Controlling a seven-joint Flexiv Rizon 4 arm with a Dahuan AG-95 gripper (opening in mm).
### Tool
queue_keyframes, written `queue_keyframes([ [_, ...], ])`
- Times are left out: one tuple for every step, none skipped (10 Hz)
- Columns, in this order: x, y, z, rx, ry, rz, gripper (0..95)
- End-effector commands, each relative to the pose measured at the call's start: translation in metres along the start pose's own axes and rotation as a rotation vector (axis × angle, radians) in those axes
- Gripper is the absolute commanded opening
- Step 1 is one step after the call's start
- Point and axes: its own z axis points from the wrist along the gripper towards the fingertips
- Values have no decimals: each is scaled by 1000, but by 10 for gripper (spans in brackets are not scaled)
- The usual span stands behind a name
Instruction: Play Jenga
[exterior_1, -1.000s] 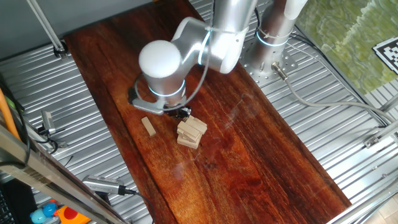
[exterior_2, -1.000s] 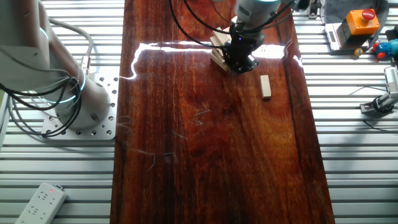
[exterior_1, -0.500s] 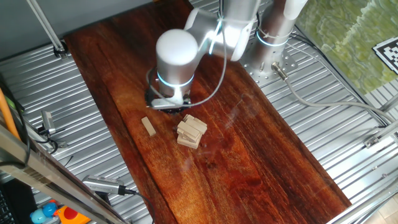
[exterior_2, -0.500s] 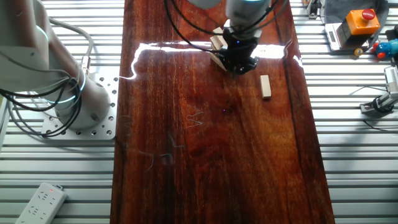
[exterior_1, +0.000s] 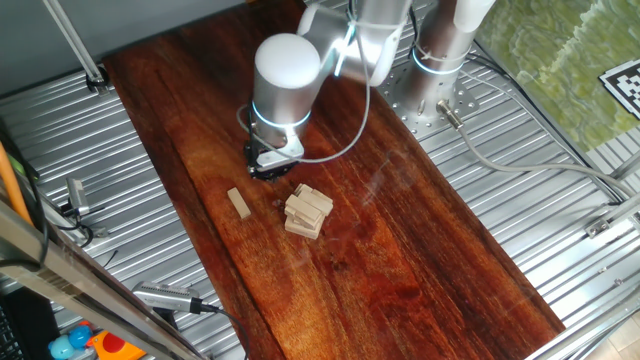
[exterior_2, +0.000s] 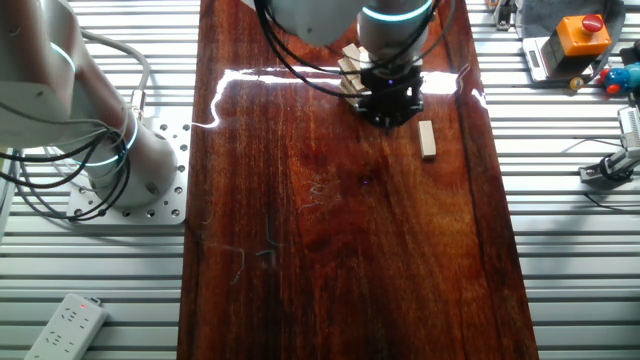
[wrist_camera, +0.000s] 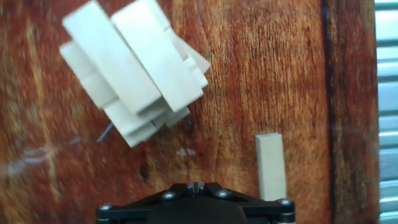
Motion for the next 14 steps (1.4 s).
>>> queue_keyframes([
  [5,-5,4,6,-11,-33,0],
  [6,-7,5,6,-11,-42,0],
  [7,-9,5,6,-11,-50,0],
  [9,-12,4,6,-8,-68,0],
  [10,-13,3,6,-4,-82,0],
  [13,-16,1,5,-3,-107,0],
  [15,-17,1,6,-4,-118,0],
  [17,-18,1,6,-5,-120,0],
  [19,-19,1,6,-9,-114,0],
  [20,-19,2,6,-11,-111,0],
  [20,-19,2,6,-10,-104,0],
  [20,-19,2,6,-11,-78,0],
  [19,-19,2,6,-14,-68,0],
  [18,-20,3,6,-17,-62,0],
])
